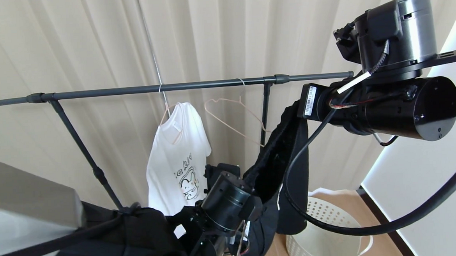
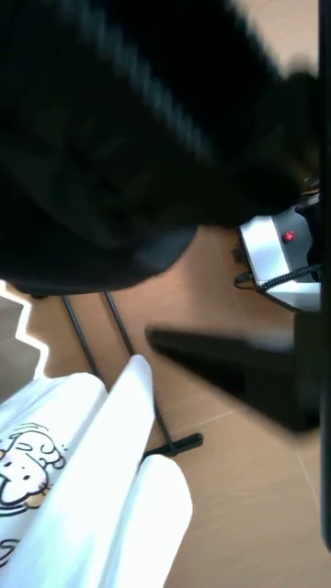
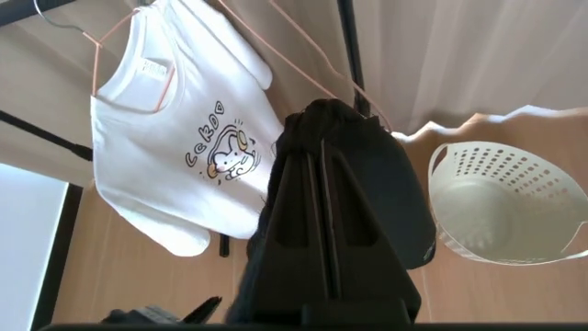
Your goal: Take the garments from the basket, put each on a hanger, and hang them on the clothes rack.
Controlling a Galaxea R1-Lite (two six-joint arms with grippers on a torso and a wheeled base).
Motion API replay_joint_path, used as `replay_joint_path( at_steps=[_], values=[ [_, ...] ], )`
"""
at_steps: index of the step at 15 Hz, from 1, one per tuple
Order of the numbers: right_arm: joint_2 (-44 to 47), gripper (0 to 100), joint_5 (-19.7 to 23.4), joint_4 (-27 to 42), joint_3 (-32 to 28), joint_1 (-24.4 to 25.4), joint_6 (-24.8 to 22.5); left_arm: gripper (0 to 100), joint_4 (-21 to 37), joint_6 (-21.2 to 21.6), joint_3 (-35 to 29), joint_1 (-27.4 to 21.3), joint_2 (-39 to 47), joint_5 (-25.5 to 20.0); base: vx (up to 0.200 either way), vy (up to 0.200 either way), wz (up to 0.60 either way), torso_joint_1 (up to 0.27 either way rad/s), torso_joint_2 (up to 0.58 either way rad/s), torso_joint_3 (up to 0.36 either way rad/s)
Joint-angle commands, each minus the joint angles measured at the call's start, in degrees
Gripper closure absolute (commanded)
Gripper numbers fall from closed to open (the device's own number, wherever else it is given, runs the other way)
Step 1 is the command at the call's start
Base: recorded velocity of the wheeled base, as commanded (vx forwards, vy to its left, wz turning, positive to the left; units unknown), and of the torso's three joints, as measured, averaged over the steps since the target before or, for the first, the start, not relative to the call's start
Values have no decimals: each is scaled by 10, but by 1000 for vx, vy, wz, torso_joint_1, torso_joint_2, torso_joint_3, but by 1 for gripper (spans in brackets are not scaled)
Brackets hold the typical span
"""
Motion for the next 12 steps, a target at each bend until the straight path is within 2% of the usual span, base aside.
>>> replay_joint_path(
  at_steps=[1,2,3,4,5,8,9,10,12],
  values=[
    [-2,100,0,3,3,-8,-2,100,-2,18,1,30,-67,-8,0,0,0,0,0,0],
    [-5,100,0,5,7,-14,-16,100,-1,36,-4,58,-103,-48,0,0,0,0,0,0],
    [-7,100,0,5,13,-15,-23,100,0,44,-8,70,-113,-70,0,0,0,0,0,0],
    [-22,100,0,4,30,-15,-43,100,3,56,-24,107,-133,-108,0,0,0,0,0,0],
    [-28,100,0,4,39,-14,-54,100,11,57,-39,125,-138,-123,0,0,0,0,0,0],
    [-39,100,-1,4,49,-10,-61,100,107,57,-131,160,-138,-179,0,0,0,0,0,0],
    [-45,100,-1,4,58,-8,-76,100,135,57,-159,169,-135,-182,0,0,0,0,0,0],
    [-55,100,-2,2,70,-6,-115,100,162,62,-182,179,-128,-181,0,0,0,0,0,0],
    [-52,100,-1,-3,72,-7,-168,100,179,93,-197,208,-112,-179,0,0,0,0,0,0]
  ],
)
